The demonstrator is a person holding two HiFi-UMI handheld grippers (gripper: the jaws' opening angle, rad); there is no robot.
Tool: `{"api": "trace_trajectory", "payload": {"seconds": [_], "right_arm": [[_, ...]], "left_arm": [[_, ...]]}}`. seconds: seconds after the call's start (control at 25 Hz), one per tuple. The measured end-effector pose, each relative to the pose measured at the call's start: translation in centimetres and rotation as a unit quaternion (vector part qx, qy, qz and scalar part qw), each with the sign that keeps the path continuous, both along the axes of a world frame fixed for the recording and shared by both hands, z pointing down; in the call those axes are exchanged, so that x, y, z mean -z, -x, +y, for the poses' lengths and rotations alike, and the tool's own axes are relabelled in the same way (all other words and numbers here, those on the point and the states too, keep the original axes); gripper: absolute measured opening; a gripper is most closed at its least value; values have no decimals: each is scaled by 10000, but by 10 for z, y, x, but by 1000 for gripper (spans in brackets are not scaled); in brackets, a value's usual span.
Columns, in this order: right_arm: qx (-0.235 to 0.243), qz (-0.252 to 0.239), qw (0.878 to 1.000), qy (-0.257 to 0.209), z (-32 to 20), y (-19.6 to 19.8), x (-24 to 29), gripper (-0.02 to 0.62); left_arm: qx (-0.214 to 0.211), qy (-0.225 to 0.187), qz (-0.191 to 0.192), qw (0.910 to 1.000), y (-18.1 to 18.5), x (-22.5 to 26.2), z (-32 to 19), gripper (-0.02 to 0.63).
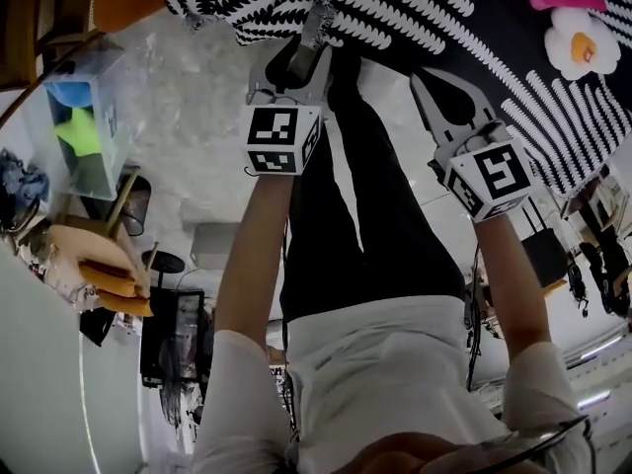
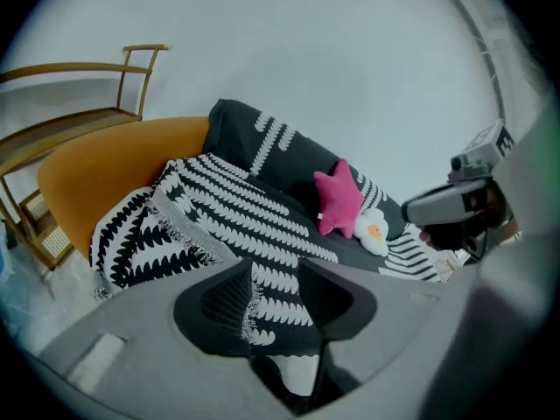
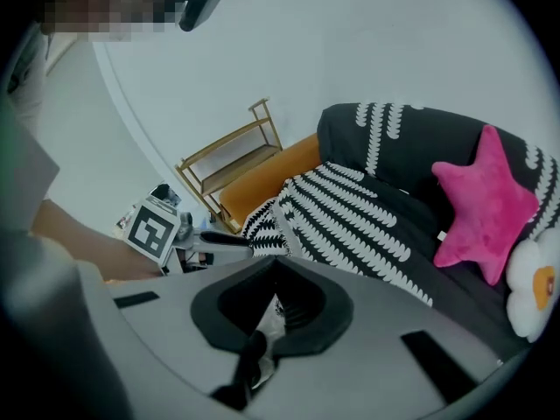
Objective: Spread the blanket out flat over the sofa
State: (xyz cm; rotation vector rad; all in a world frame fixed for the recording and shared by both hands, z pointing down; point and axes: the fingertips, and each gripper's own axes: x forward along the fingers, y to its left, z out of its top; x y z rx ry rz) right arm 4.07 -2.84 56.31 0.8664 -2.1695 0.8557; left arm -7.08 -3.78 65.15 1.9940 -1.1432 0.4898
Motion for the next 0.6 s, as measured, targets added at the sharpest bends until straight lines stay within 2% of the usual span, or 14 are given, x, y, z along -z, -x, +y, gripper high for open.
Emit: {"api": "trace_trajectory", "payload": {"seconds": [0.32,0.6], "right_arm": [[-51,-83,9999,99,-21,-5,-50,2],[-31,-86,9999,112,-41,-9,-72,2]], "left_arm": [[473,519,24,9975,-20,-73,-19,172],[746,1016,-173,9919,-31,-129,-38,183]]}}
